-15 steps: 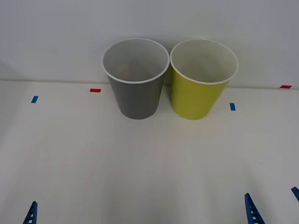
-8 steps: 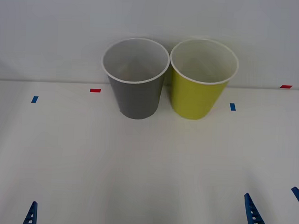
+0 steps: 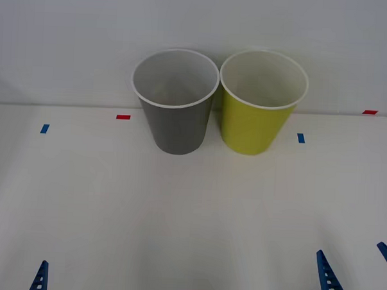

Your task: Put cans in the gray bin and PET bottles in the light green bin.

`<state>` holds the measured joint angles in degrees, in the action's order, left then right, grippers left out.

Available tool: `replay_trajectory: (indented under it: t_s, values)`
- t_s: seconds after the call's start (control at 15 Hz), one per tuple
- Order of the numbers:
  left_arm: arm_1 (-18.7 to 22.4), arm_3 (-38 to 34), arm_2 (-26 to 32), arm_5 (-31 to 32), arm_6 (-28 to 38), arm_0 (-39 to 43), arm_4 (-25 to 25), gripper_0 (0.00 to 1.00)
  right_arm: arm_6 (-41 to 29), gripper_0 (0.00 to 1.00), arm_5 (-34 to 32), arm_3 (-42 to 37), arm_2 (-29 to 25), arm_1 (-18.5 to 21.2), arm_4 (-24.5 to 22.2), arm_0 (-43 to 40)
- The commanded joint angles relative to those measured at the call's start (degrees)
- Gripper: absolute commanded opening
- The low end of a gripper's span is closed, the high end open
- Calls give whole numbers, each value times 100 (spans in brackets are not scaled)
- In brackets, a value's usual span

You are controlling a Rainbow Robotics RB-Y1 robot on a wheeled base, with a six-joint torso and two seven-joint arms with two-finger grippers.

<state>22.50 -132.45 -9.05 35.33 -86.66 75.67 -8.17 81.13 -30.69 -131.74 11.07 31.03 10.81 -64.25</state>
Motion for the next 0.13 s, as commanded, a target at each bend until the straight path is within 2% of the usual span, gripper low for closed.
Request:
replay_trajectory:
  t_s: [0.07, 0.13]
  values:
    - [0, 0, 0, 0, 0, 0, 0, 100, 0, 100, 1, 0, 0, 0, 0, 0]
    - [0, 0, 0, 0, 0, 0, 0, 100, 0, 100, 1, 0, 0, 0, 0, 0]
